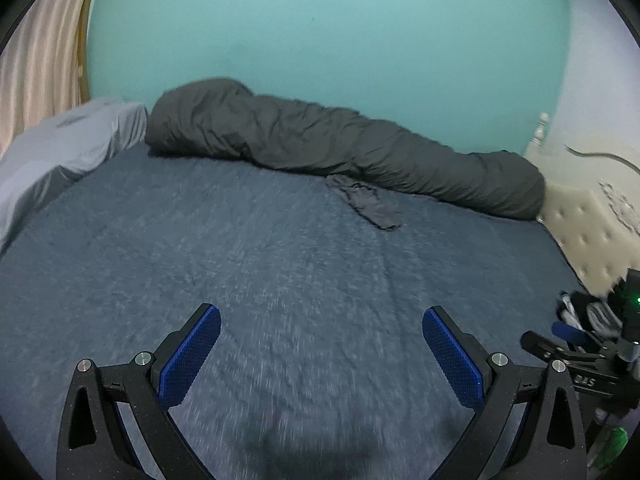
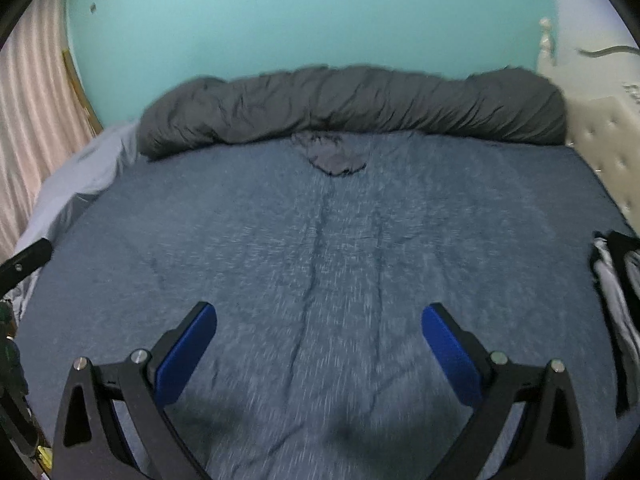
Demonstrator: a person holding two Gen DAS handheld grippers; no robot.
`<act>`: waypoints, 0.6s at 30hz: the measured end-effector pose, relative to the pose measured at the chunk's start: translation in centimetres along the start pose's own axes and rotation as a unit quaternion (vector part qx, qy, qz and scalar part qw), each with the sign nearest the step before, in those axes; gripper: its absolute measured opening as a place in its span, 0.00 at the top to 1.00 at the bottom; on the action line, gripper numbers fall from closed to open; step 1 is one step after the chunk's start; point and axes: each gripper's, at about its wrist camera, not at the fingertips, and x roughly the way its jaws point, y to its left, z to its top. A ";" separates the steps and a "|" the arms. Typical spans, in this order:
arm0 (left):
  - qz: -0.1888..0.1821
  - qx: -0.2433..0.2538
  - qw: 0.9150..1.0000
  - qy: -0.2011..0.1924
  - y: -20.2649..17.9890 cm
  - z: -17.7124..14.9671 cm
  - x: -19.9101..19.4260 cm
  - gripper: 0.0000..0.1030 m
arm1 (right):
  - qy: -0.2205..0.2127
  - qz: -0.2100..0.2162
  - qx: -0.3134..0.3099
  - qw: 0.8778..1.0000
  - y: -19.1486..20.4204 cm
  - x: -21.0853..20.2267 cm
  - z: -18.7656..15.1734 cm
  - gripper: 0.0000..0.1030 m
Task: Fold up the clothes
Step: 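Reach the right gripper to the grey briefs and grasp the waistband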
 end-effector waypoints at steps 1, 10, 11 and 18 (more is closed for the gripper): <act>0.002 -0.004 1.000 0.005 0.3 0.5 1.8 0.00 | 0.011 -0.002 0.004 1.000 -0.4 2.5 1.4 0.00; 0.029 -0.007 0.999 0.045 2.0 4.6 16.1 0.00 | 0.041 -0.027 -0.049 0.998 -0.8 19.0 11.8 0.00; 0.031 -0.006 0.998 0.049 2.1 5.1 17.4 0.00 | 0.042 -0.028 -0.048 0.998 -1.2 20.6 12.9 0.00; 0.035 -0.010 0.997 0.062 2.5 7.3 23.4 0.00 | 0.077 -0.054 -0.048 0.994 -3.7 31.6 18.2 0.04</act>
